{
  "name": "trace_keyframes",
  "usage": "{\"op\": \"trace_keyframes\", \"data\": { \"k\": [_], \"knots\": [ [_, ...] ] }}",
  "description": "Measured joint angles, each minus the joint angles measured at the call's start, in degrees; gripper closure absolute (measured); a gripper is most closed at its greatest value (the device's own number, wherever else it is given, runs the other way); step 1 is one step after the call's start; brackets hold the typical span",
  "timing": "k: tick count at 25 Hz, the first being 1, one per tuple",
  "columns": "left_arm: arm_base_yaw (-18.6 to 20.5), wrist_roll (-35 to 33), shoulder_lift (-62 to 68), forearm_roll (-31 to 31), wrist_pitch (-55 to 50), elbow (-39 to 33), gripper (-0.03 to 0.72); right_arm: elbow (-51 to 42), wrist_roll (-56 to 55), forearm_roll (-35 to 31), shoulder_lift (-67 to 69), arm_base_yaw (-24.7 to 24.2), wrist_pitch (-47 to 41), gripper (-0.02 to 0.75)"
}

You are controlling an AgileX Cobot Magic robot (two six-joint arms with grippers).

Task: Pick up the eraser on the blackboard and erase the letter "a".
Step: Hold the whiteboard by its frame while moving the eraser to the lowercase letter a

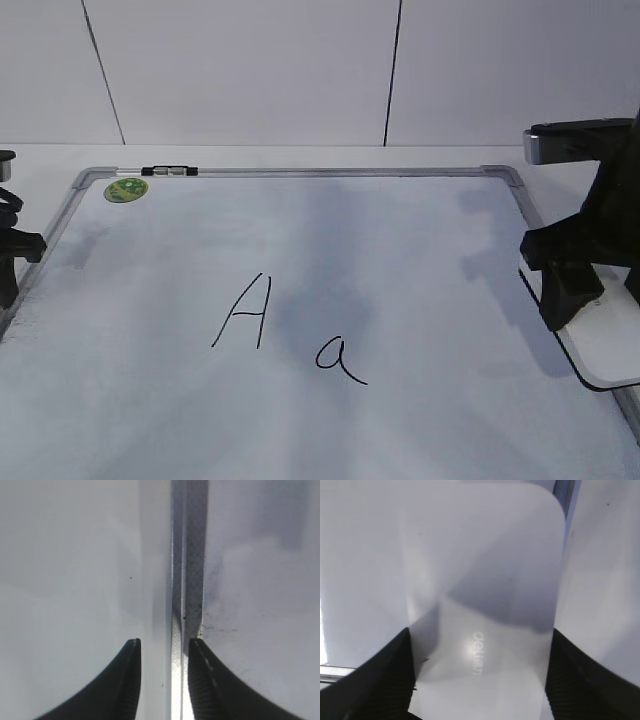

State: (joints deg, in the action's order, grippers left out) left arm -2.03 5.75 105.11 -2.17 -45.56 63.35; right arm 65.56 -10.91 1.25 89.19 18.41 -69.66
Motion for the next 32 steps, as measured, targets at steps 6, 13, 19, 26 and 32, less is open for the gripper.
{"op": "trace_keyframes", "data": {
  "k": [6,13,19,26,32],
  "knots": [
    [0.0,0.0,1.0,0.0,0.0,0.0,0.445,0.0,0.0,0.0,0.0,0.0,0.0,0.176],
    [0.0,0.0,1.6,0.0,0.0,0.1,0.449,0.0,0.0,0.0,0.0,0.0,0.0,0.176],
    [0.0,0.0,1.6,0.1,0.0,0.2,0.545,0.0,0.0,0.0,0.0,0.0,0.0,0.176],
    [-0.1,0.2,1.6,0.8,0.0,0.2,0.675,0.0,0.0,0.0,0.0,0.0,0.0,0.176],
    [-0.1,0.2,1.6,0.8,0.0,0.2,0.675,0.0,0.0,-0.3,0.0,0.0,0.0,0.176]
  ]
}}
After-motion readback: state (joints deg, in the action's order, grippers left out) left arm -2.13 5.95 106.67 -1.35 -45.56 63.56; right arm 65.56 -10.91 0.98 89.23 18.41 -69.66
